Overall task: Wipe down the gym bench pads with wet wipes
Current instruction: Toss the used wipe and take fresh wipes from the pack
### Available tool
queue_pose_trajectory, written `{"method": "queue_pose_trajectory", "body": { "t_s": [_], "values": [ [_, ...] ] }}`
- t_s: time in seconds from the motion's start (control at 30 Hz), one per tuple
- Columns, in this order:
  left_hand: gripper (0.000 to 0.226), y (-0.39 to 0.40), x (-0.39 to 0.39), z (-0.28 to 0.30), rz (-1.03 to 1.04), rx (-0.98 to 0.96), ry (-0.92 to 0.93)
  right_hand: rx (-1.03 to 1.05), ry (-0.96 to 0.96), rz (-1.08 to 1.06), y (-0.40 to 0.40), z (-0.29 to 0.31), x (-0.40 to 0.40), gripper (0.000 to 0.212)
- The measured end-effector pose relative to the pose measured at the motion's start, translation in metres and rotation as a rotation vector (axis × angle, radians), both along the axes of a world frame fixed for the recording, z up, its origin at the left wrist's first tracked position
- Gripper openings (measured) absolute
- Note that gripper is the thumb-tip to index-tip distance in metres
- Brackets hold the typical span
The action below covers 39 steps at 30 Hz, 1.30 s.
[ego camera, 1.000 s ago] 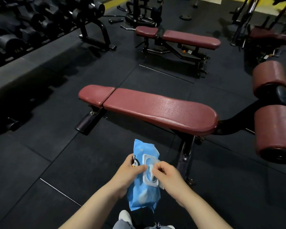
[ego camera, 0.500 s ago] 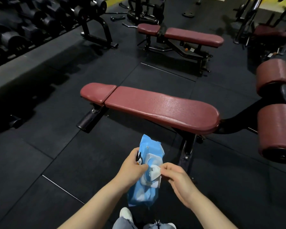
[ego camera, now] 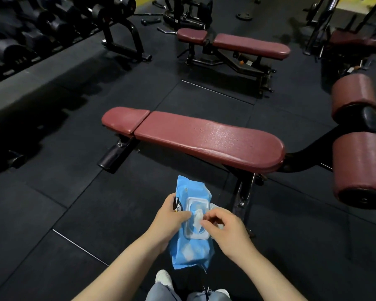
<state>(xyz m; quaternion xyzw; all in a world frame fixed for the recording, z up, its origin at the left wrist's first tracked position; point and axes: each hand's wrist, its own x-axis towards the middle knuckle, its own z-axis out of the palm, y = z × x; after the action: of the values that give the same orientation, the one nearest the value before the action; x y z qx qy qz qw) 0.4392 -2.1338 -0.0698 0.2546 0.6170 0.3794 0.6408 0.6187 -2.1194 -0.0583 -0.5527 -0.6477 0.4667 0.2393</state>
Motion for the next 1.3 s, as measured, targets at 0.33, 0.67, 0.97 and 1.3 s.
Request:
{"method": "queue_pose_trajectory", "body": {
  "t_s": [0.33, 0.67, 0.97, 1.3],
  "values": [
    [0.076, 0.001, 0.001, 0.007, -0.104, 0.13, -0.055, 0.024, -0.031, -0.075, -0.001, -0.002, -0.005, 0.014],
    [0.057, 0.002, 0.002, 0.0, -0.012, 0.128, 0.028, 0.054, -0.151, -0.027, -0.003, -0.005, -0.015, 0.018],
    [0.067, 0.007, -0.01, 0.002, -0.2, 0.116, 0.079, -0.414, 0.206, -0.033, 0.006, 0.015, -0.013, 0.021],
    [0.051, 0.014, -0.015, -0.01, 0.014, 0.082, 0.249, -0.618, 0.56, -0.102, 0.007, 0.018, -0.005, 0.016]
  ]
}}
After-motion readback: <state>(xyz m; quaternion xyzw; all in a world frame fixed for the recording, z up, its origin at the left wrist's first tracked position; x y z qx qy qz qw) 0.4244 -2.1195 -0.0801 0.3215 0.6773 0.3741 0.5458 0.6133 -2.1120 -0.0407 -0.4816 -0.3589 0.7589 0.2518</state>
